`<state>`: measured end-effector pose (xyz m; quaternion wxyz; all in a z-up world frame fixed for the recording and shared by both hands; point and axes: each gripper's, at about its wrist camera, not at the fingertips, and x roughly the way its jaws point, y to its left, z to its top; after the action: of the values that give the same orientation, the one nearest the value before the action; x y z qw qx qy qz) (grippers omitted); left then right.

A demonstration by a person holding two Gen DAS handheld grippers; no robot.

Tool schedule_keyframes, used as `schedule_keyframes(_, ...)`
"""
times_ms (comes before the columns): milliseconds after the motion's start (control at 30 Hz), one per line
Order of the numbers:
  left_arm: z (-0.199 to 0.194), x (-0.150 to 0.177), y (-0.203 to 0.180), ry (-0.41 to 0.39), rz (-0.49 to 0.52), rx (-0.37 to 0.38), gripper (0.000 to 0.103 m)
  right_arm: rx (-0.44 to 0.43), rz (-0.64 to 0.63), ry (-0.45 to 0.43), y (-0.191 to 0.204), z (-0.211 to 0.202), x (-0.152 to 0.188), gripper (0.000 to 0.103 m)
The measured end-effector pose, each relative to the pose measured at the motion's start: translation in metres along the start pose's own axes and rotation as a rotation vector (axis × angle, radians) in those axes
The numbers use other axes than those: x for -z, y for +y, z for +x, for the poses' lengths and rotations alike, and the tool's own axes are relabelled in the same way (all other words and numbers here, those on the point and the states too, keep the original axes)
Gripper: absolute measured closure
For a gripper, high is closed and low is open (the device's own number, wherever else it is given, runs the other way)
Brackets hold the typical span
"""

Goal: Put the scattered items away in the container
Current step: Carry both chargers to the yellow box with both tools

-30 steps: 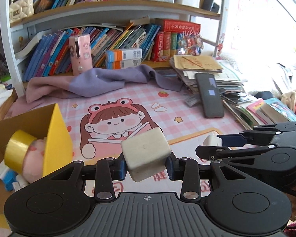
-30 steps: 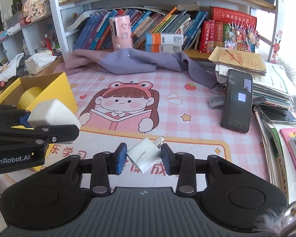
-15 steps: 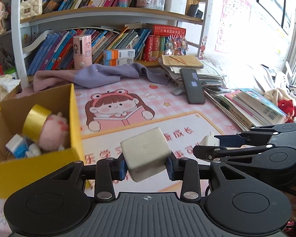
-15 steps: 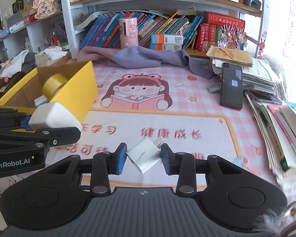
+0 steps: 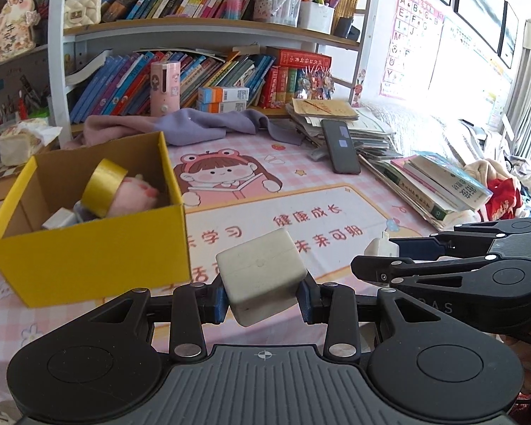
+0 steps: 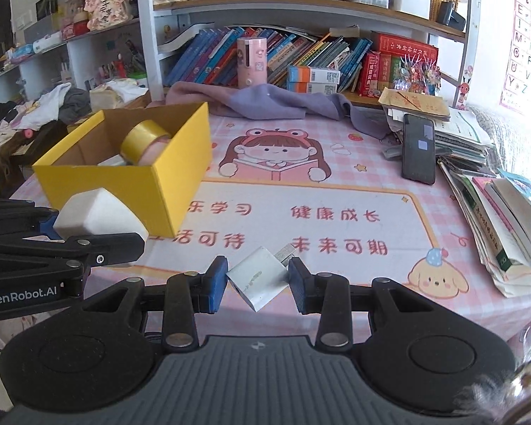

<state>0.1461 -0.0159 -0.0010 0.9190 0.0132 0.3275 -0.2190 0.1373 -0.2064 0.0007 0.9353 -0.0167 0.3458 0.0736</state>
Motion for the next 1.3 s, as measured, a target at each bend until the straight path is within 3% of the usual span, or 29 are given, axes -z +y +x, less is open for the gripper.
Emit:
schedule_keyframes(400, -0.032, 0.022, 0.023, 0.006, -0.044, -0.028, 0.067, -0.051, -0.044, 0.025, 0.042, -0.01, 0.008, 0.068)
schedule_keyframes(1033, -0.076, 0.047, 0.074, -0.026, -0.208, -0.21, 0.067, -0.23, -0.22, 0.043, 0.112, -0.003, 0.003, 0.068)
schedule_keyframes(1300, -0.086, 0.055, 0.078, -0.028, -0.229, -0.254, 0.067, -0.275, -0.245, 0.039, 0.124, -0.001, 0.004, 0.067)
